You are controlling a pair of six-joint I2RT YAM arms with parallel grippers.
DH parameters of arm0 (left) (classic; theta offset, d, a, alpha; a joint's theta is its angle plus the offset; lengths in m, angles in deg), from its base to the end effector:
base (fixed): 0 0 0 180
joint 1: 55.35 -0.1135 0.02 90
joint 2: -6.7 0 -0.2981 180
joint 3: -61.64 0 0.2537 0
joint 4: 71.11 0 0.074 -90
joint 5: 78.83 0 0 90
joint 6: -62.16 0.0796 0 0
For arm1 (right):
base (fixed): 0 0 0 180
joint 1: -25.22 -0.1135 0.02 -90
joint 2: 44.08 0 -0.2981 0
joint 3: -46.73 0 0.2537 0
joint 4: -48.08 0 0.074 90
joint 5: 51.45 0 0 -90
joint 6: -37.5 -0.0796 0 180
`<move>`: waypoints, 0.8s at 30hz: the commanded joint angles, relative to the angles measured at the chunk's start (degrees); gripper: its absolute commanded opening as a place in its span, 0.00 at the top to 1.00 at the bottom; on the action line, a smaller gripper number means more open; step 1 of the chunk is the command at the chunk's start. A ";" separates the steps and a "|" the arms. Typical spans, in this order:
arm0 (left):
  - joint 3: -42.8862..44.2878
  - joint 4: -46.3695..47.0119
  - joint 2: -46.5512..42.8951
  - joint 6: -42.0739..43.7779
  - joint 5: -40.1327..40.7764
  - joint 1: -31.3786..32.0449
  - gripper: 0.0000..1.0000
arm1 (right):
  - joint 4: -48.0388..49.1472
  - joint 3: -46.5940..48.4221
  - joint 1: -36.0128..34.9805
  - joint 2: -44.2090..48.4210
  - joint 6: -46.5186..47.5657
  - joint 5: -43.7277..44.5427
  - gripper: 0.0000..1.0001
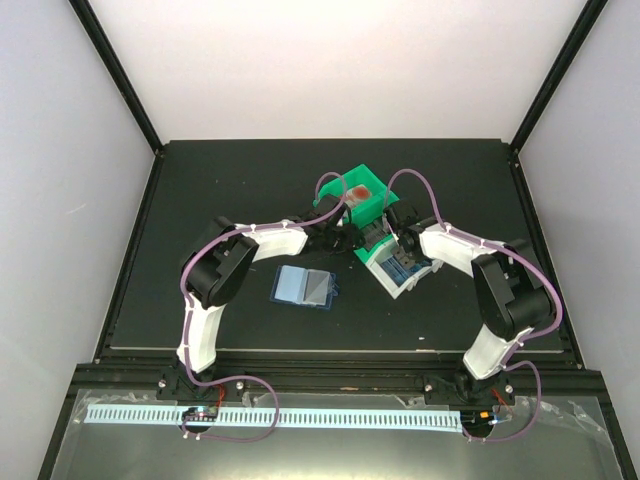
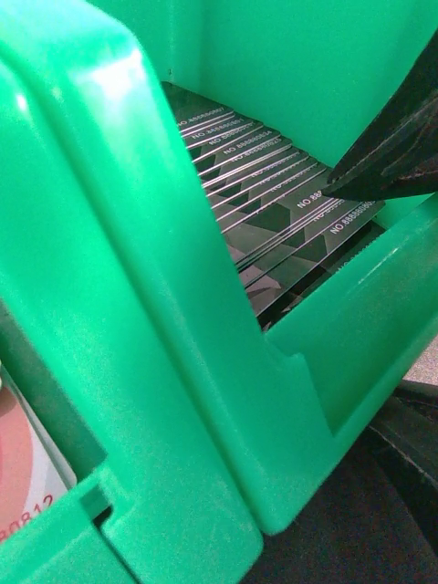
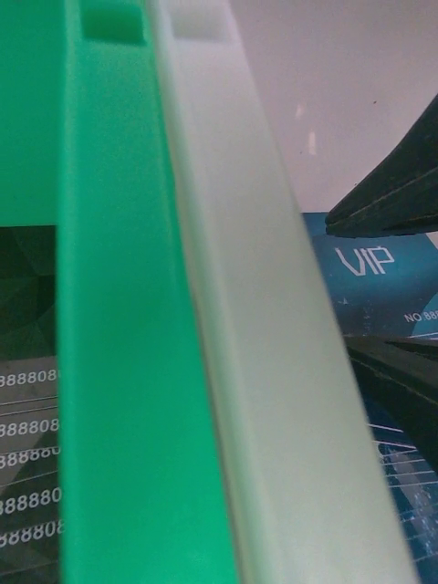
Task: Put the credit cards into the card holder
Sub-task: Pick up the credit card from the storage box.
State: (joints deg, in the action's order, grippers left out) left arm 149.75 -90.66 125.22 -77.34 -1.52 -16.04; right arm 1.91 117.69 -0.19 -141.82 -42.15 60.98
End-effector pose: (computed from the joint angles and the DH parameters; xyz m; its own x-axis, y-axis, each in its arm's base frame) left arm 0.3593 -0.3168 0.1309 -0.9378 -0.1909 -0.2899 0.0220 0.8009 -0.5984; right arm 0.3110 0.1141 0.1535 -0.7964 -0.5622 -0.2229 -0.4459 0.7949 -0.4115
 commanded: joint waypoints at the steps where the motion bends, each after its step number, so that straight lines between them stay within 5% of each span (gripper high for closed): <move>1: -1.55 -6.26 2.56 4.06 1.75 -0.53 0.48 | 1.49 -0.76 1.24 1.54 -0.01 5.86 0.68; 10: -1.80 -6.26 2.42 4.22 1.79 -0.61 0.48 | -1.53 0.70 1.32 1.45 -1.56 4.95 0.68; 16: -1.75 -5.94 2.42 4.23 1.14 -0.66 0.48 | -3.86 3.26 1.28 0.97 -2.27 -9.24 0.63; 24: -1.79 -5.66 2.53 4.29 0.69 -0.69 0.48 | -3.33 5.93 1.30 -1.00 -5.01 -12.54 0.56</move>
State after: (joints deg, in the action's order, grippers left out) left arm 149.73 -90.70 125.22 -76.31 -2.13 -16.39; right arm -1.57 121.84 0.94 -141.53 -45.25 52.07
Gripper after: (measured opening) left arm 0.523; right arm 0.426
